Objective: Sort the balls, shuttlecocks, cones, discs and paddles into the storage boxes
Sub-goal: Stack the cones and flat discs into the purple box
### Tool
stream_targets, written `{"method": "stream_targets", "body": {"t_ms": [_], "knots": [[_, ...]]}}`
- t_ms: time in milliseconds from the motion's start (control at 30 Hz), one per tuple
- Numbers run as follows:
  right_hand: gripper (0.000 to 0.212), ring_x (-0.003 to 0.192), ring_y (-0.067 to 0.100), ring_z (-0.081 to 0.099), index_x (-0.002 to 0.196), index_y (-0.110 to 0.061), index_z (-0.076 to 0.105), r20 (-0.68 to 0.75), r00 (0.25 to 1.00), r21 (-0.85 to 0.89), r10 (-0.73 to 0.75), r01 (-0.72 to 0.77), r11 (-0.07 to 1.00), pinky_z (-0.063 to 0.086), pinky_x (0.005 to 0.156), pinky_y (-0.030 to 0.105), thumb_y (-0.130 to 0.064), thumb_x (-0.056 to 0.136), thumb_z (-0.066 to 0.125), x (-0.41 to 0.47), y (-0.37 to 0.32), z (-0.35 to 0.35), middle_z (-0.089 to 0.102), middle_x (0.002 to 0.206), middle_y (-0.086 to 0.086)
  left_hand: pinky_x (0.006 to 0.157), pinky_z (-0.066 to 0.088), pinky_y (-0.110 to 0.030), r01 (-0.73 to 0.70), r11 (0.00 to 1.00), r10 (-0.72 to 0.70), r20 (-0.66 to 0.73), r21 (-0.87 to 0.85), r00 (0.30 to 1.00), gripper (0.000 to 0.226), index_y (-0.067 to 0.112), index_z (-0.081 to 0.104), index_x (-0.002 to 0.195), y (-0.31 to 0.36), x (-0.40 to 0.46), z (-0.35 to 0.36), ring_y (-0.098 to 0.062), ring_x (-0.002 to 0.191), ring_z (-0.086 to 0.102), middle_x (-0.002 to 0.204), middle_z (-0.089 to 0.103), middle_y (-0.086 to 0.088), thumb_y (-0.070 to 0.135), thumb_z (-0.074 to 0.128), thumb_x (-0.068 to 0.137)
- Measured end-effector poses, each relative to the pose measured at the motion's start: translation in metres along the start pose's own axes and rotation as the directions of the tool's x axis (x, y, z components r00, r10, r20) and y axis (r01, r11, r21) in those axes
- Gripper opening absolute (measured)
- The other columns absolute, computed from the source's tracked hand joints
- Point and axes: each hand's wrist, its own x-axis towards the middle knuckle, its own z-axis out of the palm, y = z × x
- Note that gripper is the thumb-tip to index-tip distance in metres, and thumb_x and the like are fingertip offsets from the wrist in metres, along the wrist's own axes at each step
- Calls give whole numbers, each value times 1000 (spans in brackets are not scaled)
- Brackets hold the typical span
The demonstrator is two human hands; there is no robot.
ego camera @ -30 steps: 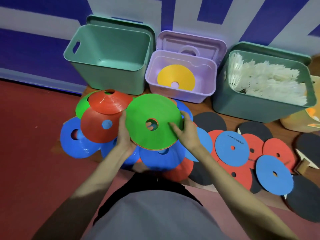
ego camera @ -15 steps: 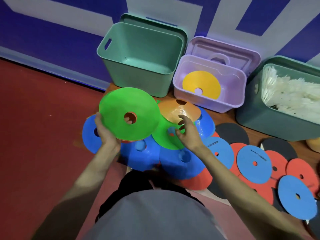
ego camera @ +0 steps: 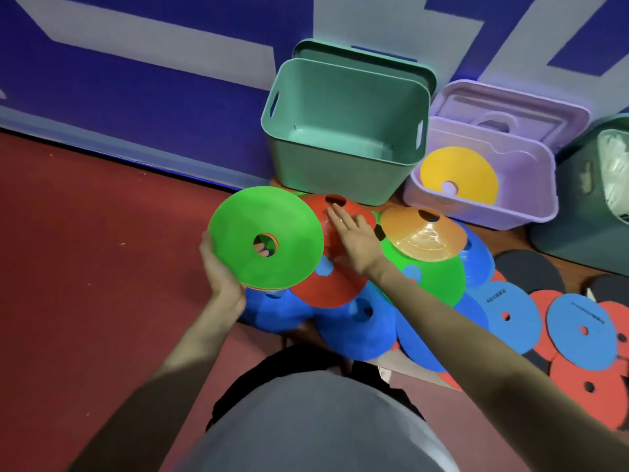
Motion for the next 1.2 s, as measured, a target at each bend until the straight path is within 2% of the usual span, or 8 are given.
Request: {"method": "stream_targets", "body": {"t_ms": [133, 333, 467, 633, 867, 933, 1067, 1200], "knots": [[109, 104, 28, 41, 152, -17, 9, -36, 999, -76, 28, -30, 997, 42, 91, 36, -20, 69, 78, 14, -6, 12, 17, 158, 8, 59, 49, -18, 14, 1000, -15, -28, -1, 999, 45, 20, 66, 84, 2, 16, -10, -2, 62, 66, 69, 72, 14, 37, 30, 103], [99, 114, 34, 41, 152, -14, 13, -70, 997, -80, 38, -43, 996, 43, 94, 42, -5, 71, 69, 20, -11, 7, 27, 146, 19, 62, 49, -16, 29, 997, -28, -7, 65, 1000, 39, 20, 63, 92, 4, 21, -13, -5, 68, 67, 75, 73, 13, 41, 32, 102], [96, 113, 38, 43, 147, -10, 29, -184, 978, 126, 97, -74, 989, 43, 96, 44, -17, 62, 74, 6, -8, 0, 36, 137, 22, 71, 50, -22, 41, 997, -42, 7, 72, 999, 40, 19, 65, 97, 5, 24, -16, -11, 79, 66, 87, 73, 7, 45, 34, 100], [88, 124, 32, 37, 144, -9, 36, -408, 851, 481, 332, -109, 870, 28, 108, 31, -20, 63, 68, -47, -13, -15, 37, 138, 18, 75, 49, -23, 27, 994, -31, 36, 107, 999, 39, 20, 64, 98, 1, 24, -12, -11, 85, 64, 94, 70, 6, 43, 32, 101], [59, 117, 25, 42, 143, -9, 36, -572, 657, 678, 491, 41, 734, 33, 105, 35, -33, 91, 47, -96, -38, -43, 42, 134, 9, 99, 48, -41, 119, 966, -132, 42, 231, 990, 57, 12, 61, 127, -11, 17, 5, -25, 112, 62, 122, 67, -7, 54, 40, 96], [52, 120, 19, 43, 142, -10, 38, -505, 602, 798, 618, 53, 600, 33, 106, 39, -34, 97, 33, -98, -44, -47, 45, 135, 2, 100, 48, -45, 155, 949, -178, 62, 276, 982, 67, 13, 64, 122, -19, 16, 9, -23, 110, 65, 117, 69, -5, 66, 47, 85], [53, 131, 15, 43, 137, -7, 47, -120, 540, 993, 833, 60, 105, 29, 114, 35, -38, 97, 31, -96, -50, -56, 50, 140, 4, 98, 50, -45, 193, 927, -245, 131, 322, 961, 79, 13, 66, 121, -28, 12, 17, -24, 109, 65, 117, 69, -10, 73, 51, 71], [24, 83, 6, 54, 94, -17, 60, -14, 637, 989, 771, -107, 106, 42, 81, 27, -23, 102, 39, -97, -50, -49, 62, 92, -3, 81, 54, -35, 187, 923, -265, 203, 337, 943, 51, 17, 63, 120, -23, -5, 30, -19, 100, 67, 111, 70, -4, 52, 34, 98]]}}
